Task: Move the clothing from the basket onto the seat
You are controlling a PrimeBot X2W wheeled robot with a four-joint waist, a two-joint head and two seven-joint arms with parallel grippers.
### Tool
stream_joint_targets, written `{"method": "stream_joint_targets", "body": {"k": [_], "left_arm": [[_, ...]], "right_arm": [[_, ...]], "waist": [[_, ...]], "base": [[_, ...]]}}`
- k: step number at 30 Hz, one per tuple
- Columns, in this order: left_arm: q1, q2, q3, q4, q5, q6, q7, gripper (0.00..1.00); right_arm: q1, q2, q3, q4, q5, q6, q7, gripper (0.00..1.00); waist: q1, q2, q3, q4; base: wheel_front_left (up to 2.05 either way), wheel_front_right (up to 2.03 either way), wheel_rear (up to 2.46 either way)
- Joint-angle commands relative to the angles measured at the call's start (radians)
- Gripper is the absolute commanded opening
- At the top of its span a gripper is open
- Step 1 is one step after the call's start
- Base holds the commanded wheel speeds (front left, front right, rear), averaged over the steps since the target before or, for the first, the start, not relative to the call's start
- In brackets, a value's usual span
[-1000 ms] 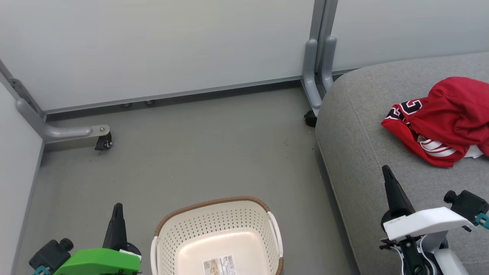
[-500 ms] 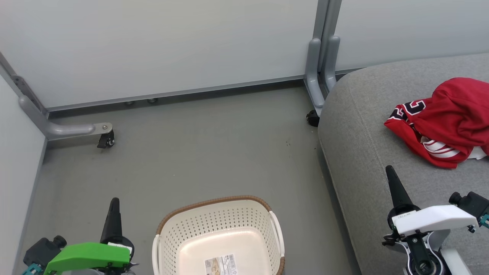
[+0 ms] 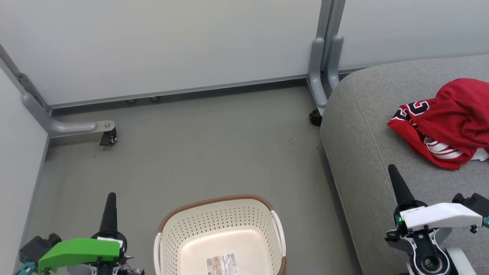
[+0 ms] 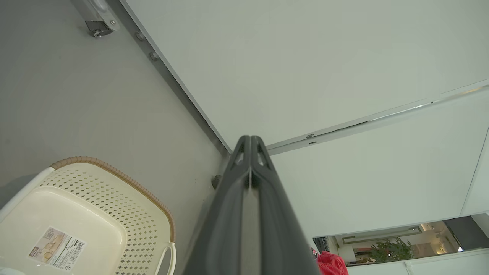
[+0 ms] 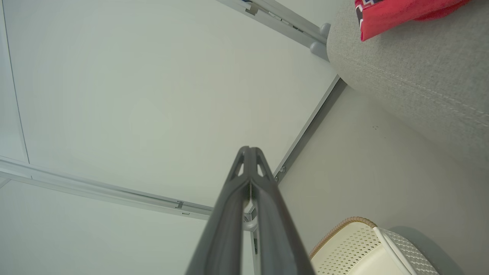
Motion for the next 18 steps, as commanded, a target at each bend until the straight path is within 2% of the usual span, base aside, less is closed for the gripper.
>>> {"method": "stream_joint_targets", "body": {"k": [1, 18], "left_arm": [[-0.026, 0.01, 0.008, -0.006, -0.026, -0.007, 0.008, 0.0], [-0.05, 0.009, 0.031, 0.005, -0.161, -0.02, 0.048, 0.0]], "right_arm": [[-0.019, 0.002, -0.009, -0.002, 0.027, 0.001, 0.009, 0.0], [-0.03, 0.013, -0.041, 0.019, 0.164, 0.001, 0.051, 0.0]], "waist": [[0.0, 0.0, 0.0, 0.001], [0.0, 0.0, 0.005, 0.013]], "base": [[0.0, 0.0, 0.0], [0.0, 0.0, 0.0]]}}
